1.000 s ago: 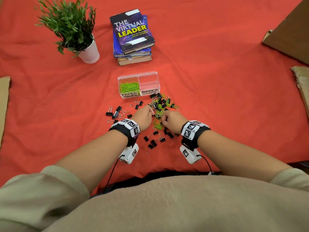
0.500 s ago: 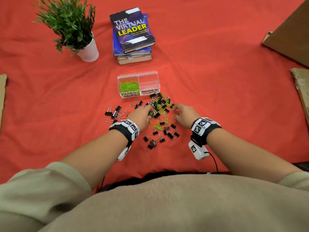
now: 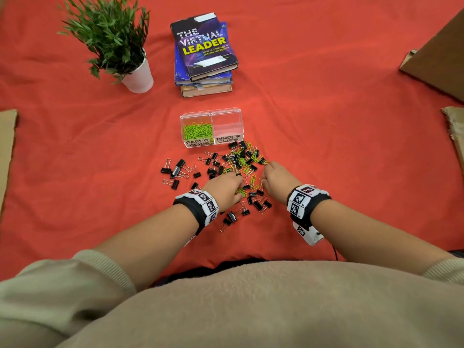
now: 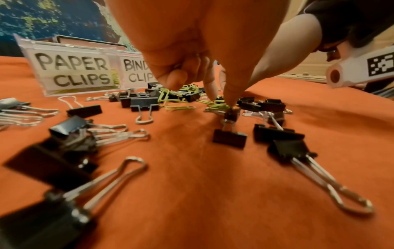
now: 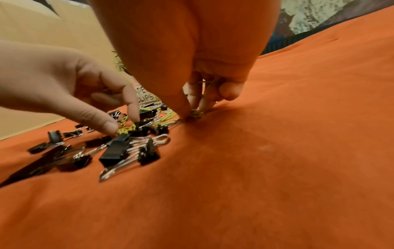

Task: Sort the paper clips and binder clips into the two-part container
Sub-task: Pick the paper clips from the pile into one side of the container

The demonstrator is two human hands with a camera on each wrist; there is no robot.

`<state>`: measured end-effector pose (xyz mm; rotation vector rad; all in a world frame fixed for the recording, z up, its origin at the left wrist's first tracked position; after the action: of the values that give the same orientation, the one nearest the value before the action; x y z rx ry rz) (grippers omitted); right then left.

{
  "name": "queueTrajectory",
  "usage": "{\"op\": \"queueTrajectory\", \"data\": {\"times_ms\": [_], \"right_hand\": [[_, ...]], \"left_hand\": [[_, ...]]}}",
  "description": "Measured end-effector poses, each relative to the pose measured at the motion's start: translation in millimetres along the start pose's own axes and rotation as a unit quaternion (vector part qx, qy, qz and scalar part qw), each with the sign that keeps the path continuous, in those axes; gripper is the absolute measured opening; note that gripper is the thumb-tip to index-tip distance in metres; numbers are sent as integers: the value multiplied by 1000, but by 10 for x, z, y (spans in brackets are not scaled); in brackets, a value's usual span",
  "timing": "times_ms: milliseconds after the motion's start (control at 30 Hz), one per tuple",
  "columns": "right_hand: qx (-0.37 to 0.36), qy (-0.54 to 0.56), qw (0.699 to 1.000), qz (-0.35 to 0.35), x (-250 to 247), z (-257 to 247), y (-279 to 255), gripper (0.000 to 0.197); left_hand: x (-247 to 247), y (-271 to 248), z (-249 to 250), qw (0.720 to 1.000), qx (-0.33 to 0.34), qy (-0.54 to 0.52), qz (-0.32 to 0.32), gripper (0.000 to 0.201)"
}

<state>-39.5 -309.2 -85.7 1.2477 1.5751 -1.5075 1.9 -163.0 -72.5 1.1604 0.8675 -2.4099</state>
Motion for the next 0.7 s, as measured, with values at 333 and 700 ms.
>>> {"op": "queueTrajectory", "data": {"times_ms": [333,700], "right_hand": [[-16,18,999,-44,-67,-114,-14,13],[166,511,841,-62,-247,247,3,20]], "left_hand": [[101,41,120,990,39,132,-17,27],[-69,-63,-112,988,-56,-142,30,12]]}}
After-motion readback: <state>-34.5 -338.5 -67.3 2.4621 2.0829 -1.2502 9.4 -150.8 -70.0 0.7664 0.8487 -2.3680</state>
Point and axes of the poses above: each hand's wrist, its own y-axis towards the middle knuckle, its own x-axis out of the palm, z = x × y, the point moved 5 cm from there along y, towards the middle knuckle, and after that the axes turned 9 degrees about -y, right-handed, at the moved point
